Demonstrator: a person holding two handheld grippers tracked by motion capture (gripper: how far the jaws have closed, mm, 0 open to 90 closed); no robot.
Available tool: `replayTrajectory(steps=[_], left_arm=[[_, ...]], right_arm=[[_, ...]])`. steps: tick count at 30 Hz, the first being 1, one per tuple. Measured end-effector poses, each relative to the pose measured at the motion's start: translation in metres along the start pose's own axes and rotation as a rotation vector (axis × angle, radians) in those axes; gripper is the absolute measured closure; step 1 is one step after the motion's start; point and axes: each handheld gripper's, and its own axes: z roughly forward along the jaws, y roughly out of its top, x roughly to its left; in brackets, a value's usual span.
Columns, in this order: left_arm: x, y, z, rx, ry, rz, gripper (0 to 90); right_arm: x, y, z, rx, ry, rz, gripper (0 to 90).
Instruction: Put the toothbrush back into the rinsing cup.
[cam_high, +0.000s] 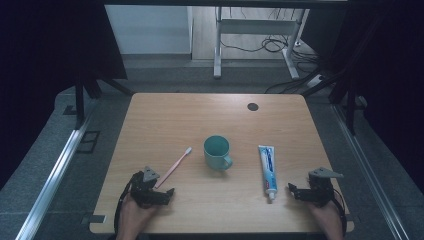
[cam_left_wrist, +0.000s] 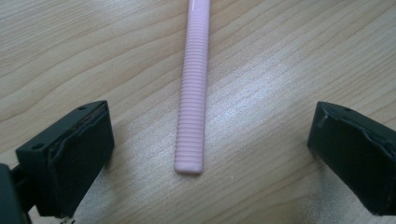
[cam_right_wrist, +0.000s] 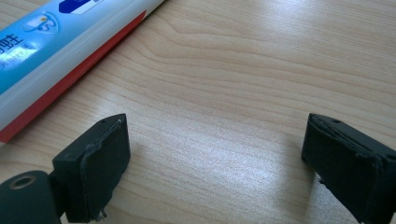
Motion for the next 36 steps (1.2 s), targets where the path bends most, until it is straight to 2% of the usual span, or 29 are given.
replayTrajectory(steps=[27,36], left_arm=[[0.0005,0.0012,-0.0001,0.007,0.0,0.003,0.9],[0.0009,0.0043,-0.0027,0.026,0.001,0.008,6.8]], right_arm=[[-0.0001,0.0001,0.0001,0.0,0.001,0.0,7.6],[-0.0001,0.0001,0.0,0.0,0.001,0.0,7.6]])
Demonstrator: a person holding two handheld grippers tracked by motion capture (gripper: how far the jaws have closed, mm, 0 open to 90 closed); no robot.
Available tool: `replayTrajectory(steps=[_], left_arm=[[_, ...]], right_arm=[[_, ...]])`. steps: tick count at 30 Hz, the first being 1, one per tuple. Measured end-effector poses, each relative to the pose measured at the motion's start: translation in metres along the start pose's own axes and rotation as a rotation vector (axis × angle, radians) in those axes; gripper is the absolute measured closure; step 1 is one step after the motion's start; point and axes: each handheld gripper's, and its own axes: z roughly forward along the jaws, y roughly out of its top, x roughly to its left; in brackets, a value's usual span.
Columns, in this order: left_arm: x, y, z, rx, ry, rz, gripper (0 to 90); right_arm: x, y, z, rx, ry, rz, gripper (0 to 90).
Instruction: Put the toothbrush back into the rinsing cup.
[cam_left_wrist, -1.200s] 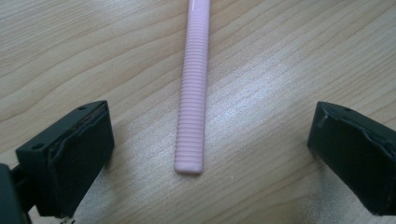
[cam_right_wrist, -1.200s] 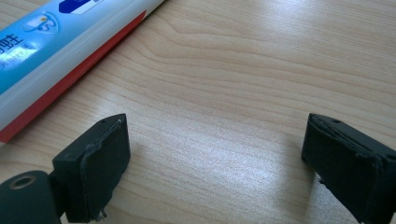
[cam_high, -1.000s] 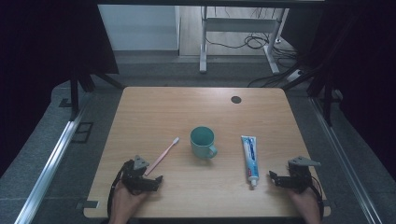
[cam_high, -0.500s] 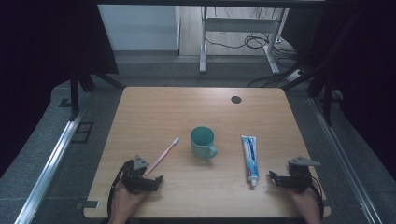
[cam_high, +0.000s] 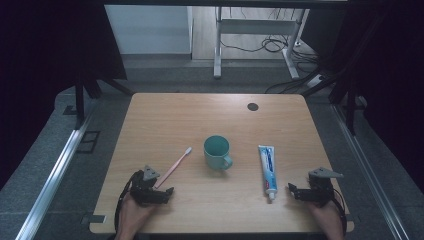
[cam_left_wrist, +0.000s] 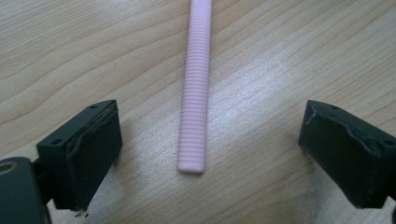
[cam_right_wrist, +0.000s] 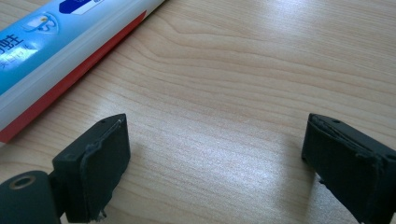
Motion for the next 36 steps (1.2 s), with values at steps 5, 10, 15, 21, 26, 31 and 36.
replayTrajectory(steps=[5,10,15,21,26,31,36], left_arm=[[-0.002,0.002,-0.002,0.003,0.009,0.017,9.3],[-0.002,0.003,-0.004,-0.001,0.006,0.02,12.7],[-0.001,0.006,-0.006,0.007,0.002,0.031,13.8],[0.0,0.01,-0.009,0.013,0.004,0.041,15.7],[0.0,0.015,-0.011,0.027,0.006,0.05,18.4],[0.002,0.021,-0.011,0.061,0.004,0.069,24.4],[0.007,0.028,-0.01,0.096,-0.008,0.067,27.7]], right_arm=[[0.0,0.0,0.0,0.0,0.0,0.0,7.6],[0.0,0.0,0.0,0.0,0.0,-0.001,7.6],[0.0,0.0,0.0,0.0,0.0,-0.001,7.5],[0.0,0.0,0.0,0.0,-0.001,-0.002,7.6],[0.0,0.0,0.0,0.0,-0.001,-0.003,7.6],[0.0,0.0,0.0,0.0,-0.001,-0.003,7.5],[0.0,0.0,0.0,0.001,-0.001,-0.003,7.5]])
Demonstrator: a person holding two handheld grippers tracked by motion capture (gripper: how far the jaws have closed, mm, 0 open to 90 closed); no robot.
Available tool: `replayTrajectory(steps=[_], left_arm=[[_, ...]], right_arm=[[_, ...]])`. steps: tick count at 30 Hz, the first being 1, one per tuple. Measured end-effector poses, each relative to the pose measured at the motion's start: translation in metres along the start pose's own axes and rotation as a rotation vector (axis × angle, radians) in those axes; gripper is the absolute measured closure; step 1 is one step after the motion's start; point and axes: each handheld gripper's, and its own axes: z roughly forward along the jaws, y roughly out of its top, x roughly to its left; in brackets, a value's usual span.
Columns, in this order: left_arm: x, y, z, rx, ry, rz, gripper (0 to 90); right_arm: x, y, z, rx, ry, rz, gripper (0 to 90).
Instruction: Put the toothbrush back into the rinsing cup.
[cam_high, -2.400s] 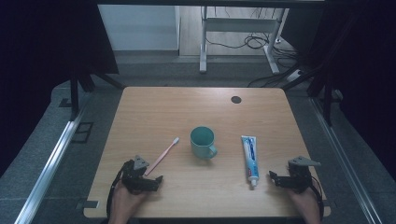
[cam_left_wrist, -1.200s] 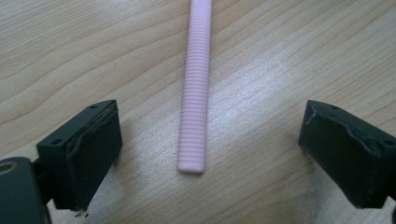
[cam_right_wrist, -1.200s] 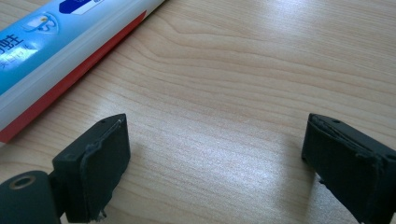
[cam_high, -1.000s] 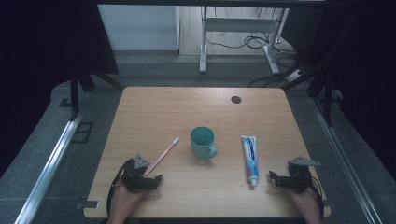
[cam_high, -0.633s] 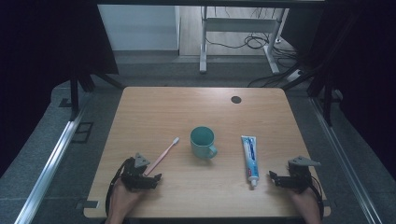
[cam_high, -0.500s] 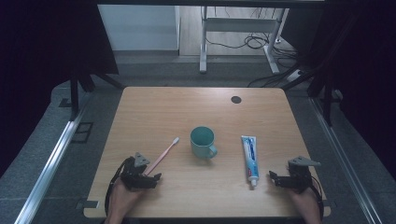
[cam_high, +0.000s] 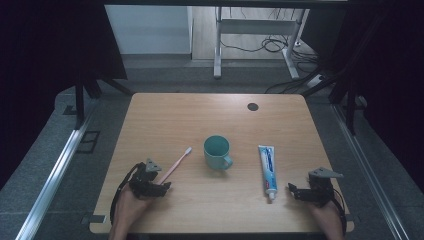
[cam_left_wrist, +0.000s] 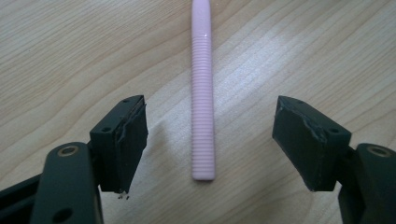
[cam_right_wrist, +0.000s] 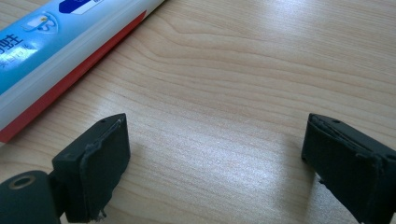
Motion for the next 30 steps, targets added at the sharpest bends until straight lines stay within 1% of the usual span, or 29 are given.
replayTrajectory(steps=[4,6,8,9,11,15,16,17,21,26,27,28,30], left_arm=[[0.006,0.007,0.002,0.041,-0.02,0.005,32.7],[0.008,0.013,0.003,0.07,-0.027,-0.003,34.0],[0.009,0.015,0.003,0.079,-0.027,0.005,35.0],[0.01,0.018,0.004,0.098,-0.037,-0.007,35.9],[0.011,0.02,0.005,0.102,-0.038,-0.011,36.5],[0.013,0.026,0.008,0.139,-0.061,-0.015,40.3],[0.013,0.026,0.008,0.139,-0.061,-0.015,41.0],[0.014,0.029,0.009,0.155,-0.064,-0.011,41.7],[0.016,0.034,0.011,0.17,-0.067,-0.016,43.4],[0.017,0.044,0.014,0.216,-0.072,-0.006,46.8],[0.017,0.049,0.015,0.234,-0.072,-0.001,47.6],[0.017,0.049,0.015,0.234,-0.072,-0.001,47.8],[0.017,0.053,0.017,0.254,-0.076,0.0,48.6]], right_arm=[[0.0,0.0,0.0,0.0,0.0,0.0,7.5],[0.0,0.0,0.0,0.0,0.0,-0.001,7.6],[0.0,0.0,0.0,0.0,0.0,0.0,7.5],[0.0,0.0,0.0,0.0,0.0,-0.001,7.6],[0.0,0.0,0.0,0.0,0.0,0.0,7.5],[0.0,0.0,0.0,0.001,0.0,0.001,7.6],[0.0,0.0,0.0,0.001,0.0,0.001,7.6],[0.0,0.0,0.0,0.001,0.0,0.002,7.6],[0.0,0.0,0.0,0.001,0.0,0.002,7.5],[0.0,0.0,0.0,0.001,0.0,0.002,7.6],[0.0,0.0,0.0,0.002,0.0,0.002,7.6],[0.0,0.0,0.0,0.001,0.0,0.001,7.5],[0.0,0.0,0.0,0.001,0.0,0.001,7.5]])
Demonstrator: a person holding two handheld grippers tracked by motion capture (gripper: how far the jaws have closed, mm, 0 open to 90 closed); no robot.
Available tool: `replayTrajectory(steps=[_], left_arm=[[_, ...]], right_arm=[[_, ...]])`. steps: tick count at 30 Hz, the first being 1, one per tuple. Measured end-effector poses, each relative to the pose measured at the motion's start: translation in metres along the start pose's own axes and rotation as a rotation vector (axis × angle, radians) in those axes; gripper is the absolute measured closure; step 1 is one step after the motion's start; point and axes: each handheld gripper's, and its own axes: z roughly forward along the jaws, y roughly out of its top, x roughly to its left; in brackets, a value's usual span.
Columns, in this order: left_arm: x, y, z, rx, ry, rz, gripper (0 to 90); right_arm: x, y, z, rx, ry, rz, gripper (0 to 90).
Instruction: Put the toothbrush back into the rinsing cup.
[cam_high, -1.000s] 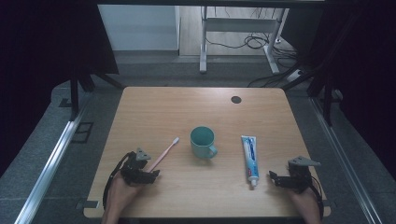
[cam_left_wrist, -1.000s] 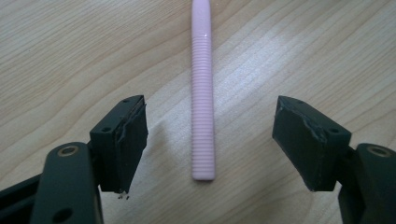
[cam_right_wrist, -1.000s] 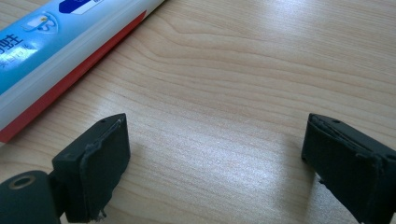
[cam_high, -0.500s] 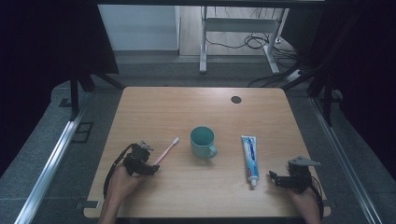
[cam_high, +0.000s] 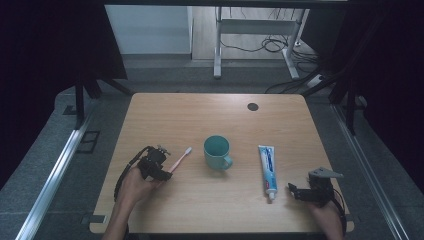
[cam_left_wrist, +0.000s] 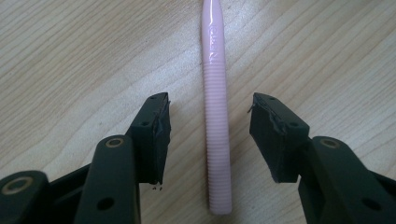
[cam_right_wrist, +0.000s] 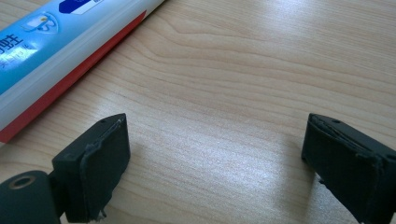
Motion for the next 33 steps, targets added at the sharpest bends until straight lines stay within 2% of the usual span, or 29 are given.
replayTrajectory(steps=[8,19,23,25,33], left_arm=[[0.002,0.019,0.007,0.097,-0.005,0.001,52.2],[0.004,0.04,0.013,0.171,-0.01,0.021,58.3],[0.003,0.045,0.015,0.184,-0.009,0.013,59.5],[0.003,0.05,0.016,0.211,-0.006,0.021,61.0],[0.002,0.059,0.022,0.254,0.002,0.02,67.4]], right_arm=[[0.0,0.0,0.0,0.0,0.0,0.0,7.6],[0.0,0.0,0.0,0.0,0.0,-0.002,7.6],[0.0,0.0,0.0,0.0,-0.001,-0.001,7.6],[0.0,0.0,0.0,0.0,0.0,-0.002,7.6],[0.0,0.0,0.0,0.0,0.001,-0.001,7.6]])
